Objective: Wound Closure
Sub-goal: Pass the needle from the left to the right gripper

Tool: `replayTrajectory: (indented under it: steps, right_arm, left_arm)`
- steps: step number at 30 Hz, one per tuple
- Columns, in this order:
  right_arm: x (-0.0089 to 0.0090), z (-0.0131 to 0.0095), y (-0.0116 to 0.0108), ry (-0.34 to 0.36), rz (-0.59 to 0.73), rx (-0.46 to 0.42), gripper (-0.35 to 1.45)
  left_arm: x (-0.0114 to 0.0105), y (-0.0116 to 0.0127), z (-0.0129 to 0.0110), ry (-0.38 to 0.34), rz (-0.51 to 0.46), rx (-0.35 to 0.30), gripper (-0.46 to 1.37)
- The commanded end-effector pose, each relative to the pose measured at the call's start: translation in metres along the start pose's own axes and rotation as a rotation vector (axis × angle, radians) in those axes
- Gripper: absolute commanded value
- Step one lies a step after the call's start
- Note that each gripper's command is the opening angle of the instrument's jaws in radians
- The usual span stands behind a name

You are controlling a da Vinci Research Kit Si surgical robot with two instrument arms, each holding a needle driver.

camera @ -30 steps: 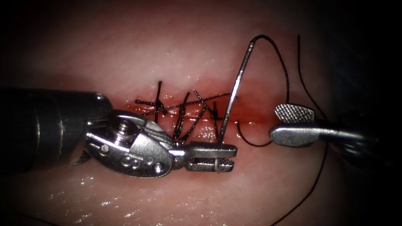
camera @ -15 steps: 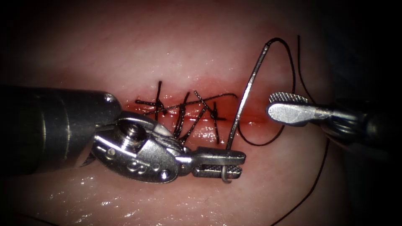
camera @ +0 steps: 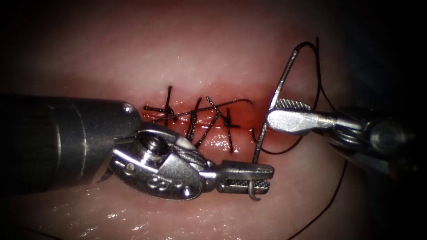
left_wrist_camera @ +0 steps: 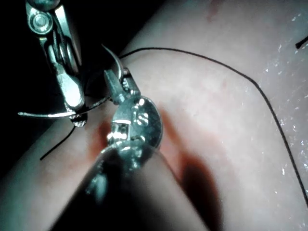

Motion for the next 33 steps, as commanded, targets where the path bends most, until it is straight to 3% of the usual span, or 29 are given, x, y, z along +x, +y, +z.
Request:
replayTrajectory:
  steps: [1, 7, 13, 17, 21, 28, 30, 31, 32, 33]
  right_arm:
    - [-0.0001, 0.0001, 0.0000, 0.001, 0.003, 0.001, 0.88]
    - [-0.0002, 0.0006, -0.0001, 0.010, 0.003, -0.004, 0.80]
    - [0.0000, 0.0006, -0.0002, 0.027, 0.004, -0.015, 0.49]
    - [0.0001, 0.0006, -0.0003, 0.046, 0.006, -0.027, 0.13]
    - [0.0002, 0.0007, -0.0004, 0.075, 0.031, -0.043, -0.35]
    - [0.0004, 0.0006, -0.0004, 0.080, 0.055, -0.058, -0.35]
    - [0.0006, 0.0005, -0.0003, 0.091, 0.055, -0.068, -0.35]
    - [0.0007, 0.0004, -0.0002, 0.092, 0.055, -0.068, -0.35]
    - [0.0008, 0.0003, -0.0001, 0.095, 0.056, -0.070, -0.35]
    - [0.0009, 0.0003, -0.0001, 0.096, 0.056, -0.071, -0.35]
  left_arm:
    - [0.0000, 0.0000, 0.0001, -0.001, -0.001, -0.003, -0.35]
    - [0.0003, -0.0001, 0.0001, 0.002, -0.003, 0.002, -0.35]
    - [0.0005, -0.0001, 0.0002, 0.003, 0.002, 0.004, -0.35]
    - [0.0005, -0.0001, 0.0002, 0.003, 0.002, 0.005, -0.35]
    - [0.0005, 0.0000, 0.0002, 0.003, 0.002, 0.005, -0.35]
    - [0.0005, 0.0000, 0.0002, 0.007, 0.008, 0.001, -0.35]
    - [0.0005, -0.0002, 0.0004, 0.008, -0.040, 0.004, -0.35]
    - [0.0005, -0.0002, 0.0004, 0.008, -0.052, 0.005, -0.19]
    - [0.0006, -0.0004, 0.0005, 0.011, -0.084, 0.004, 0.60]
    - [0.0006, -0.0005, 0.0005, 0.012, -0.096, 0.005, 0.69]
